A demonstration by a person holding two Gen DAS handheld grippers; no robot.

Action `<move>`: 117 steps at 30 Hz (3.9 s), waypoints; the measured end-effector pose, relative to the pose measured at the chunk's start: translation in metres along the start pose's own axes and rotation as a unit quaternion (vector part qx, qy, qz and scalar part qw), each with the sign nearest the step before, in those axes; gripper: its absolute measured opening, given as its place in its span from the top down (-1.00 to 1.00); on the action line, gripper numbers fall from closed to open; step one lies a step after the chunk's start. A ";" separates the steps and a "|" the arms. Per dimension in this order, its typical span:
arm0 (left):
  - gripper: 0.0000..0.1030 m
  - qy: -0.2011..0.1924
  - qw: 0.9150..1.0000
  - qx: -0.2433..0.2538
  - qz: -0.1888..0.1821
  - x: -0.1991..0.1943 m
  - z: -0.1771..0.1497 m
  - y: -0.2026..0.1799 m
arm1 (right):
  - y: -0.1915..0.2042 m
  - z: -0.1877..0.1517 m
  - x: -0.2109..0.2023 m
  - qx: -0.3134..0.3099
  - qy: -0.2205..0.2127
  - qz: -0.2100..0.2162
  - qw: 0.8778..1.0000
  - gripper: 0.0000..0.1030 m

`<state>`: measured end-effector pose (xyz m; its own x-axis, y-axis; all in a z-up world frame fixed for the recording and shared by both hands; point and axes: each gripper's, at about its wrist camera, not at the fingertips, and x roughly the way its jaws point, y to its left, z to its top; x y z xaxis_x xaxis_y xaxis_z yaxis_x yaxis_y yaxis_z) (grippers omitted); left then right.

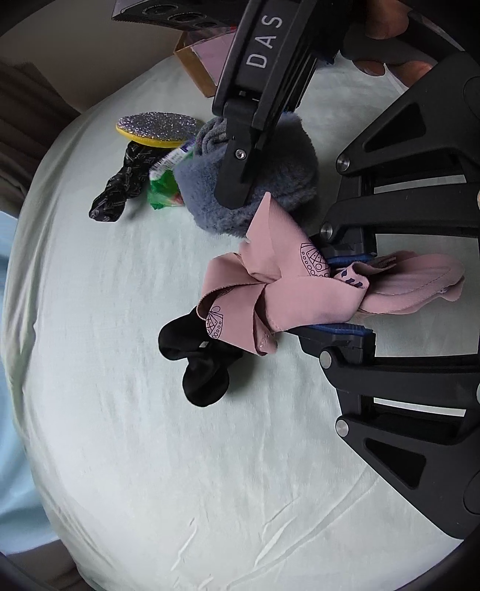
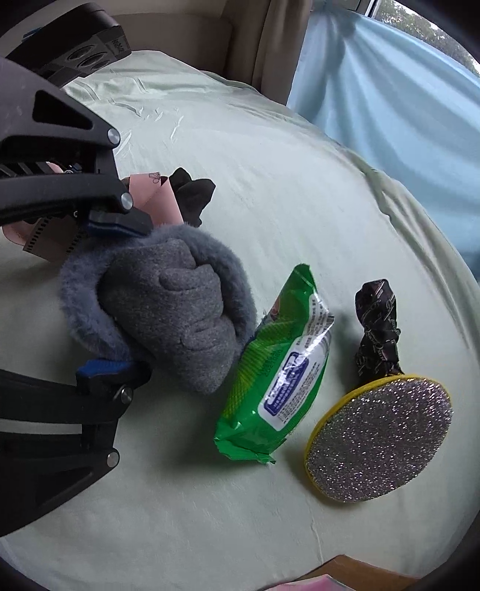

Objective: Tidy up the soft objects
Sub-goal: 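Carry the ribbon and grey sock into the box and open both grippers, then withdraw both grippers from the box back over the bed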

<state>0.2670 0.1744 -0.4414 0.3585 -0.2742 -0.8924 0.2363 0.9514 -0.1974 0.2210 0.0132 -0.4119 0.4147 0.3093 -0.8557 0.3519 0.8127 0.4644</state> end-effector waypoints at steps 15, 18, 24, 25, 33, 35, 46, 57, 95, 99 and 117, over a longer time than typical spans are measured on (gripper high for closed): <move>0.60 -0.058 0.998 -0.019 0.025 -0.147 0.013 -0.030 | 0.044 -0.013 -0.137 -0.077 -0.057 0.011 0.995 0.11; 0.60 -0.074 0.997 -0.016 0.029 -0.183 0.015 -0.047 | 0.048 -0.015 -0.175 -0.091 -0.070 0.010 0.993 0.11; 0.60 -0.088 0.996 -0.013 0.018 -0.231 0.018 -0.087 | 0.032 -0.010 -0.245 -0.099 -0.100 0.008 0.990 0.11; 0.60 -0.090 0.996 -0.012 0.012 -0.237 0.019 -0.096 | 0.027 -0.007 -0.257 -0.101 -0.105 0.007 0.989 0.11; 0.60 -0.111 0.994 0.001 0.010 -0.264 0.028 -0.192 | -0.029 0.011 -0.335 -0.120 -0.127 -0.006 0.985 0.11; 0.60 -0.114 0.994 -0.003 0.003 -0.265 0.029 -0.221 | -0.049 0.019 -0.351 -0.127 -0.127 -0.011 0.984 0.11; 0.60 -0.085 0.996 0.002 -0.017 -0.201 0.041 -0.373 | -0.171 0.082 -0.392 -0.142 -0.107 -0.049 0.983 0.11; 0.60 0.011 1.000 0.000 -0.022 -0.086 0.051 -0.455 | -0.278 0.142 -0.359 -0.104 -0.053 -0.085 0.989 0.11; -0.99 0.111 0.994 0.019 -0.019 0.011 0.061 -0.471 | -0.342 0.188 -0.275 -0.052 0.024 -0.090 0.994 -0.99; -0.99 0.095 0.995 0.016 -0.029 -0.015 0.060 -0.469 | -0.330 0.181 -0.296 -0.059 0.012 -0.088 0.994 -0.99; -0.99 -0.040 0.999 -0.021 0.012 -0.183 0.036 -0.405 | -0.228 0.130 -0.389 -0.150 -0.059 -0.070 0.984 -1.00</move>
<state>0.1388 -0.1657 -0.1837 0.4346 -0.2602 -0.8622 0.1902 0.9623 -0.1945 0.0885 -0.3564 -0.1554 0.4798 0.1387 -0.8664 0.1558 0.9583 0.2397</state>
